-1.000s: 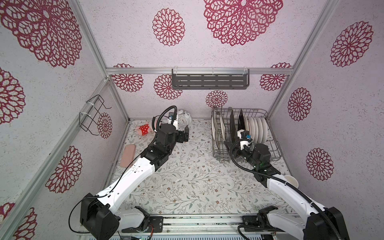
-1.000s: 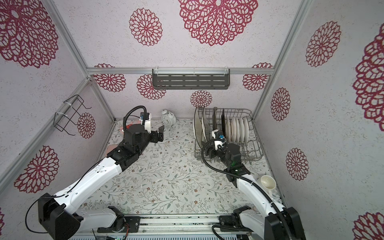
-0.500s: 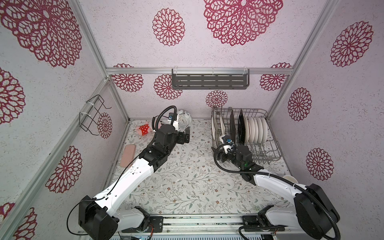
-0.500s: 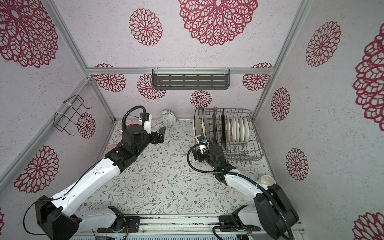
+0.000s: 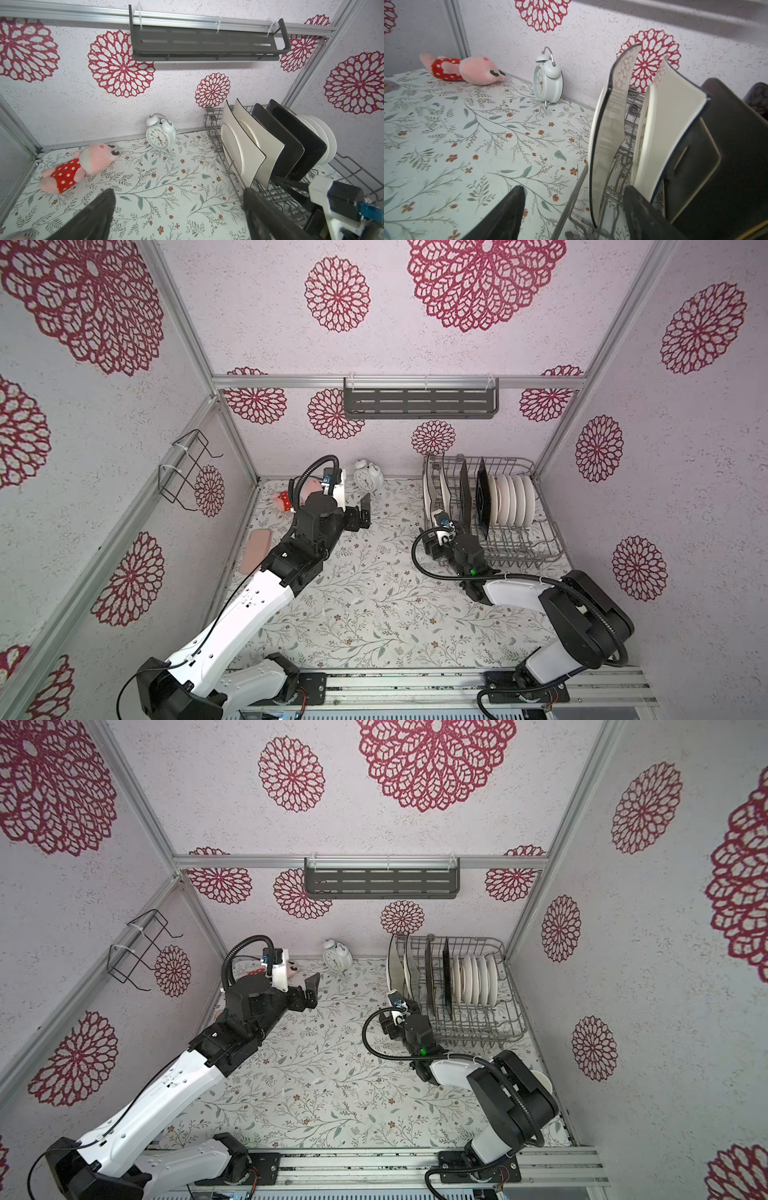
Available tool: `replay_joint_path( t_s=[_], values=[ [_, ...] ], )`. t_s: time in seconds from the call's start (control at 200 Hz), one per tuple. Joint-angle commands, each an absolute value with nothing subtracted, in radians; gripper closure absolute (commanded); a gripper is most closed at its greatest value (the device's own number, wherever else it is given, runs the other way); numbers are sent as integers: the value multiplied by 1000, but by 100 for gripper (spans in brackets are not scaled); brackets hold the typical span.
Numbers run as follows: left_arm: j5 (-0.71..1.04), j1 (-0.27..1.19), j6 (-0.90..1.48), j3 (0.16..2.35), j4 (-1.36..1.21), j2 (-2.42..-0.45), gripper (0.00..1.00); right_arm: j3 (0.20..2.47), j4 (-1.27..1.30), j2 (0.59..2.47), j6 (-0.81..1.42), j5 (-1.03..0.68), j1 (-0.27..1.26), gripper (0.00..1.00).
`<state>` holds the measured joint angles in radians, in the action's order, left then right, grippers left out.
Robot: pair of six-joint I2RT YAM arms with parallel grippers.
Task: Unload the plates from the dish rack
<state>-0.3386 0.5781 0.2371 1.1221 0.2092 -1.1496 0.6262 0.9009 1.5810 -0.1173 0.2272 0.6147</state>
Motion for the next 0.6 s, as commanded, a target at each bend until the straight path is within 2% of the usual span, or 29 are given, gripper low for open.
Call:
replay_joint_path(
  t_s=[0.0, 0.165, 0.34, 0.595],
  values=[
    [-356, 585, 234, 1104, 230, -1115, 2, 675, 1048, 1609, -155, 318, 628, 23],
    [-267, 585, 186, 1081, 230, -1094, 3, 720, 1089, 1686, -198, 367, 648, 25],
    [-3, 585, 126, 1050, 245, -1075, 3, 749, 1129, 1743, -206, 391, 653, 26],
    [204, 584, 95, 849, 126, -870, 3, 776, 1165, 1792, -234, 434, 657, 26]
  ],
)
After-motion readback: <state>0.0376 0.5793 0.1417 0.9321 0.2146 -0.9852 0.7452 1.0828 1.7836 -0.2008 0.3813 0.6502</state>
